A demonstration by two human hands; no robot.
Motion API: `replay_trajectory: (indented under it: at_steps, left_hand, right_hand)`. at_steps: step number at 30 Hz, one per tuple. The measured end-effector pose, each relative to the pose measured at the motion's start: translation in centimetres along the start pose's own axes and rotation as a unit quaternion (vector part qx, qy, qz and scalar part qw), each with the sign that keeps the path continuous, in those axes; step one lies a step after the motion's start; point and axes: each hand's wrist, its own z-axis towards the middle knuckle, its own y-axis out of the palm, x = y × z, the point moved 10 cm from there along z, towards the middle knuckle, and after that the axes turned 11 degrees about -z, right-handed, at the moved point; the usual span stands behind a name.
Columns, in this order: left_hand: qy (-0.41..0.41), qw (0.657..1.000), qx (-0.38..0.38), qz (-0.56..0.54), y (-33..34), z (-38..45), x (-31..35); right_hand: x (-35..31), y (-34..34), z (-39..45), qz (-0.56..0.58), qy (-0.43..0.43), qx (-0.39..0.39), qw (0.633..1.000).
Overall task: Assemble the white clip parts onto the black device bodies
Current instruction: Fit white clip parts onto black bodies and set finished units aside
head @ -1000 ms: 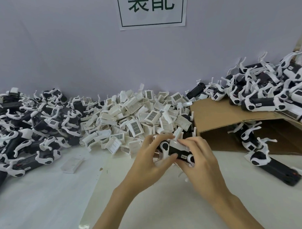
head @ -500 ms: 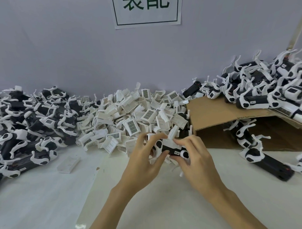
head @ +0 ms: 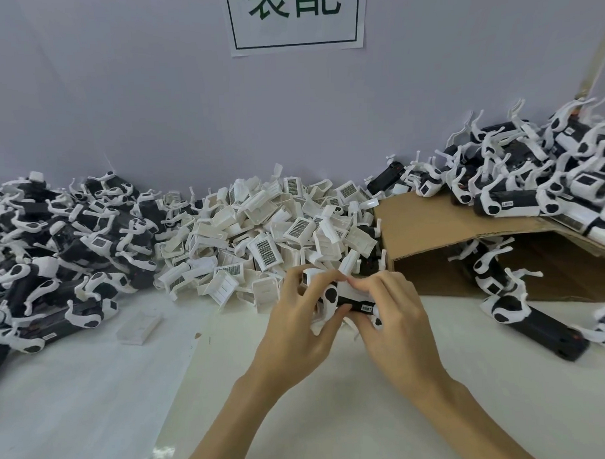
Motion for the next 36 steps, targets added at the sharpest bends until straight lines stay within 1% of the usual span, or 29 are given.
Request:
replay_trajectory:
  at_steps: [2,3,4,5,6,7,8,9,10,11,12,13,14,16,17,19,20,23,25,28,29,31,32,33,34,36]
  left_hand:
    - [0.012,1.0,-0.013,-0.012,0.0,0.2,0.2]
    - [0.021,0.999,-0.026,-0.022,0.0,0.3,0.3]
    - [0.03,0.998,-0.039,-0.036,-0.1,0.4,0.4]
    - [0.039,0.997,-0.051,-0.047,-0.2,0.5,0.5]
    - [0.052,0.995,-0.063,-0.051,-0.3,0.5,0.8]
    - [0.068,0.994,-0.08,-0.043,-0.3,0.5,1.1]
    - [0.087,0.991,-0.099,-0.021,0.0,0.4,1.3]
    - [0.107,0.988,-0.115,0.014,0.3,0.2,1.5]
    - [0.123,0.984,-0.121,0.051,0.6,0.0,1.6]
    - [0.127,0.982,-0.119,0.071,0.7,0.0,1.6]
    - [0.113,0.985,-0.11,0.062,0.7,0.1,1.5]
    - [0.082,0.992,-0.096,0.027,0.5,0.2,1.1]
    - [0.036,0.996,-0.072,-0.029,0.2,0.3,0.5]
    - [-0.075,0.989,-0.022,-0.13,-0.2,0.3,-1.1]
    - [-0.11,0.984,-0.005,-0.143,-0.3,0.2,-1.7]
    - [-0.132,0.981,0.014,-0.14,-0.7,0.2,-2.3]
    - [-0.136,0.979,0.018,-0.15,-1.0,0.2,-2.5]
    - [-0.132,0.972,0.022,-0.192,-1.6,0.4,-2.4]
    - [-0.128,0.97,0.032,-0.205,-2.0,0.6,-2.0]
    - [-0.13,0.967,0.064,-0.209,-2.3,0.7,-1.7]
    - [-0.145,0.962,0.08,-0.216,-2.3,0.7,-2.0]
    - [-0.204,0.939,0.125,-0.246,-2.0,-0.1,-3.1]
    - [-0.231,0.928,0.139,-0.257,-1.8,-0.4,-3.5]
    - [-0.243,0.925,0.137,-0.257,-1.5,-0.6,-3.6]
    - [-0.236,0.935,0.12,-0.238,-1.4,-0.4,-3.4]
    - [-0.187,0.969,0.063,-0.147,-1.5,0.1,-2.7]
  right_hand:
    - [0.4,0.4,0.0,0.039,0.015,-0.026,0.999]
    - [1.0,0.9,0.0,0.099,0.039,-0.063,0.992]
    - [1.7,2.0,-0.3,0.194,0.07,-0.122,0.971]
    - [2.0,3.0,-0.6,0.302,0.115,-0.19,0.927]
    - [2.1,3.9,-1.1,0.406,0.162,-0.247,0.865]
    - [2.3,4.3,-1.4,0.474,0.201,-0.276,0.811]
    - [2.9,4.4,-1.6,0.491,0.223,-0.29,0.79]
    - [3.6,4.3,-1.6,0.463,0.227,-0.298,0.803]
    - [4.2,4.2,-1.6,0.424,0.224,-0.3,0.824]
    - [4.7,4.1,-1.5,0.396,0.218,-0.295,0.842]
    - [5.0,4.1,-1.5,0.386,0.221,-0.284,0.85]
    - [5.1,4.0,-1.3,0.372,0.22,-0.267,0.862]
    - [5.0,3.6,-1.1,0.345,0.209,-0.239,0.883]
    - [4.2,2.6,-0.6,0.271,0.163,-0.179,0.932]
    - [3.4,2.2,-0.4,0.236,0.131,-0.158,0.95]
    - [2.2,1.8,-0.4,0.181,0.081,-0.138,0.971]
    - [2.0,1.8,-0.4,0.176,0.076,-0.135,0.972]
    - [2.4,1.9,-0.3,0.225,0.115,-0.133,0.958]
    - [2.8,1.5,0.1,0.235,0.129,-0.126,0.955]
    - [2.4,1.4,0.1,0.24,0.111,-0.133,0.955]
    - [2.0,1.4,0.1,0.227,0.098,-0.139,0.959]
    - [1.1,1.6,-0.1,0.144,0.053,-0.135,0.979]
    - [0.8,1.5,0.0,0.097,0.029,-0.114,0.988]
    - [0.6,1.3,0.1,0.068,0.013,-0.091,0.993]
    - [0.6,1.1,0.1,0.065,0.007,-0.077,0.995]
    - [1.2,1.4,0.0,0.098,0.023,-0.085,0.991]
